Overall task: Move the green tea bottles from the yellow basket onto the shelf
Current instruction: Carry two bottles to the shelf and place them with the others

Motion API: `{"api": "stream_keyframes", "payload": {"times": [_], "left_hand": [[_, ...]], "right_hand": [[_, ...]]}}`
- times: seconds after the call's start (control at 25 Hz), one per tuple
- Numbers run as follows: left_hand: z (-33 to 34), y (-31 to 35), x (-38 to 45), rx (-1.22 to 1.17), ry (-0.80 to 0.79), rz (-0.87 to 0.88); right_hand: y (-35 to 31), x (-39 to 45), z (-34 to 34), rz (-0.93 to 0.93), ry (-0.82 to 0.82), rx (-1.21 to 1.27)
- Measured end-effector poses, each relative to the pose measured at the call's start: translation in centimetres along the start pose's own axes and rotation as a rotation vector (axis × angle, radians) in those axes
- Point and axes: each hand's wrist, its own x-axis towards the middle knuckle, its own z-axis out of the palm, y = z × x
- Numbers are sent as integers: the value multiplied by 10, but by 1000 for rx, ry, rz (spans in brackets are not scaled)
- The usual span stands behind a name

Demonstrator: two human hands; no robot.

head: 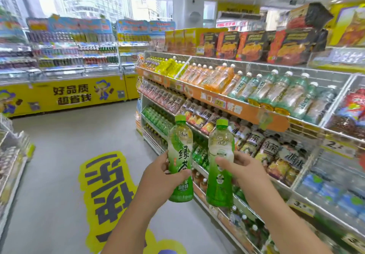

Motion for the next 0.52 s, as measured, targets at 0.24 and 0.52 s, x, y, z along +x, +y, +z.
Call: {"api": "stream_keyframes", "payload": {"times": [0.24,0.52], "left_hand": [[-46,-22,123,21,-231,31],[-9,-38,212,58,-477,53]], "right_hand": [[7,58,59,-5,207,-12],[24,102,44,26,418,-7]]}}
